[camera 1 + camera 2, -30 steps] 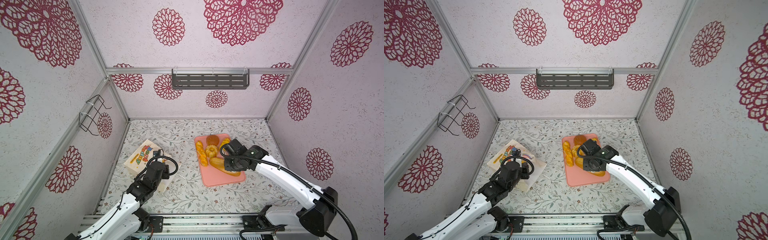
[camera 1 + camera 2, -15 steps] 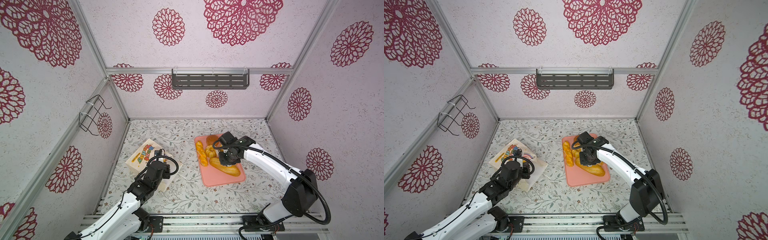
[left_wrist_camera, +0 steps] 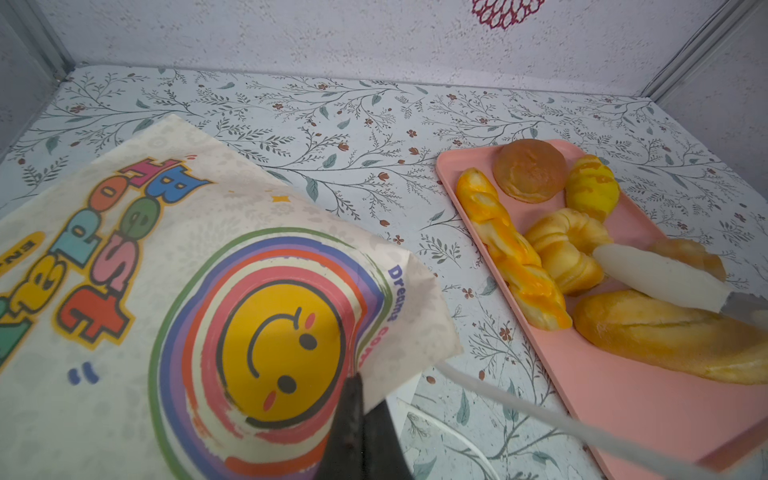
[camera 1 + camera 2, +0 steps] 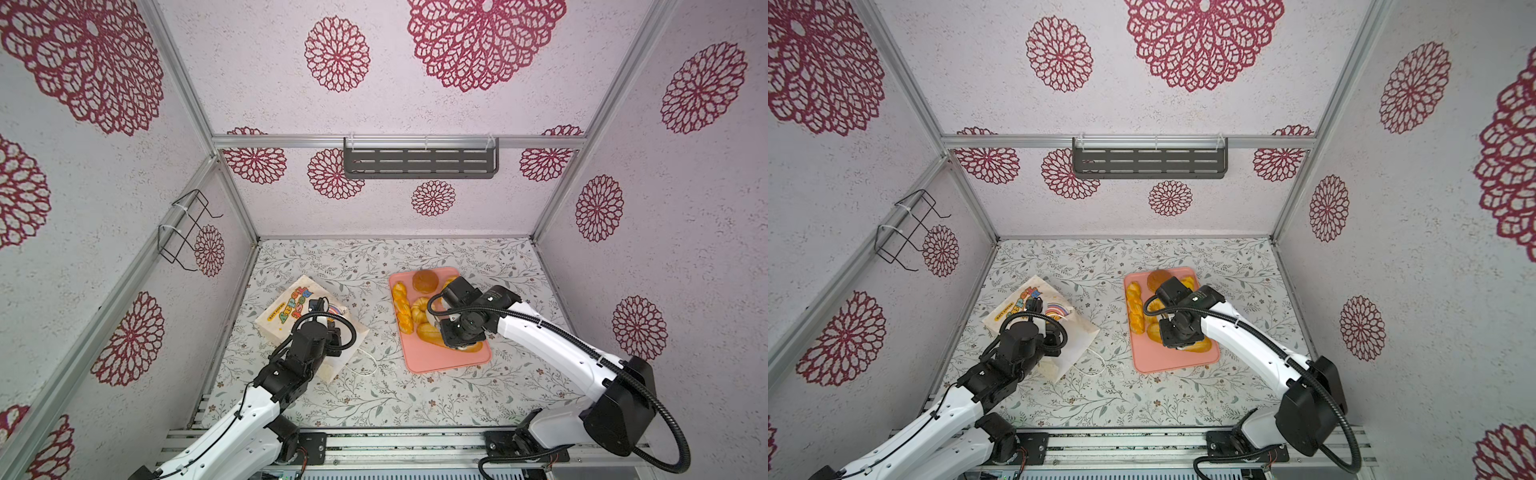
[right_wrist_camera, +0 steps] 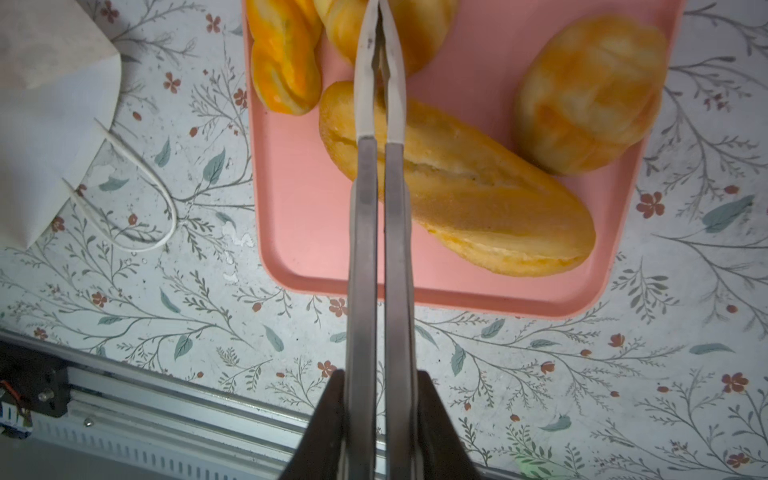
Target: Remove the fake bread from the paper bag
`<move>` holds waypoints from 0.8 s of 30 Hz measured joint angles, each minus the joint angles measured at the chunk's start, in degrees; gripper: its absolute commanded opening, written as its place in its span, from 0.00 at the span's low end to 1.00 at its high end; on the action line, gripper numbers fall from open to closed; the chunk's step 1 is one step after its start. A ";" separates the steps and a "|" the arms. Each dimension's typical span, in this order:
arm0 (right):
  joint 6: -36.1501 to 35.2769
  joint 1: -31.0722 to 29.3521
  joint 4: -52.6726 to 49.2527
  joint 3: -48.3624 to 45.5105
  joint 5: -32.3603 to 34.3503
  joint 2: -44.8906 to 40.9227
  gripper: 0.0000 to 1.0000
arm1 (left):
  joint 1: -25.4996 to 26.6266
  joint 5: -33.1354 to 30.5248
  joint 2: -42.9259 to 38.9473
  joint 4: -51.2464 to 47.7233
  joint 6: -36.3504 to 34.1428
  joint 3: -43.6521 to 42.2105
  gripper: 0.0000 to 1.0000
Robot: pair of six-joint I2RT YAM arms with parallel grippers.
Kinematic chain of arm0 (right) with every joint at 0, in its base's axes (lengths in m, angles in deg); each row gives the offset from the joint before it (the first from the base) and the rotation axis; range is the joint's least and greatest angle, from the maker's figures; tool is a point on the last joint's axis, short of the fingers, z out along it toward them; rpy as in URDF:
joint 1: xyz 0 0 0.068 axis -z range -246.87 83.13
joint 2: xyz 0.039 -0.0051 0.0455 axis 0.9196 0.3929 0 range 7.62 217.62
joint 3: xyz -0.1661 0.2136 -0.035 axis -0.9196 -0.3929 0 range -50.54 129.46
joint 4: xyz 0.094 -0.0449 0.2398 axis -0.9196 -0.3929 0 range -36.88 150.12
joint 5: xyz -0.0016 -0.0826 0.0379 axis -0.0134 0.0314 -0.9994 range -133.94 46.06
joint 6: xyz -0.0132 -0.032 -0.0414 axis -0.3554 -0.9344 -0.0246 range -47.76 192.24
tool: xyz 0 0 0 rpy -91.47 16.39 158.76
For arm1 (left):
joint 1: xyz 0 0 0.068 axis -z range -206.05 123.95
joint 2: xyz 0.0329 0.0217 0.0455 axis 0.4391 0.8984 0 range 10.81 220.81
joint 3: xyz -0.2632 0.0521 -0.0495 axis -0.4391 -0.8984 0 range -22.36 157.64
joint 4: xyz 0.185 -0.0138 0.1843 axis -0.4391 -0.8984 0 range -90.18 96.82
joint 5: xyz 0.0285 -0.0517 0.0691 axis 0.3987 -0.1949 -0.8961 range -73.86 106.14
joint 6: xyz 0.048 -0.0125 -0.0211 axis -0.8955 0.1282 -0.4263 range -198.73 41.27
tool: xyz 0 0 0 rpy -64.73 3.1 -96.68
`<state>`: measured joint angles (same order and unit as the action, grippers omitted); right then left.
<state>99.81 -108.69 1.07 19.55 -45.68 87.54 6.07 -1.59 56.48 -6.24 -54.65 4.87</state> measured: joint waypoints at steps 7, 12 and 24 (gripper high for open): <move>0.50 -3.76 -3.56 0.17 -2.47 -2.08 0.00 | 0.85 0.13 0.00 0.37 0.46 0.00 0.00; 0.50 -3.72 -6.49 1.07 -3.02 -2.89 0.00 | 1.01 0.09 0.00 0.37 0.59 0.00 0.00; -1.57 -0.52 -10.99 10.01 1.40 1.18 0.00 | 1.25 0.07 0.02 0.35 0.59 0.00 0.00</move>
<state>98.24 -109.21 -9.92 29.56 -44.28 88.72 7.32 -1.53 56.50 -5.89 -54.06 4.87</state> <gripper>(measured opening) 0.242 0.045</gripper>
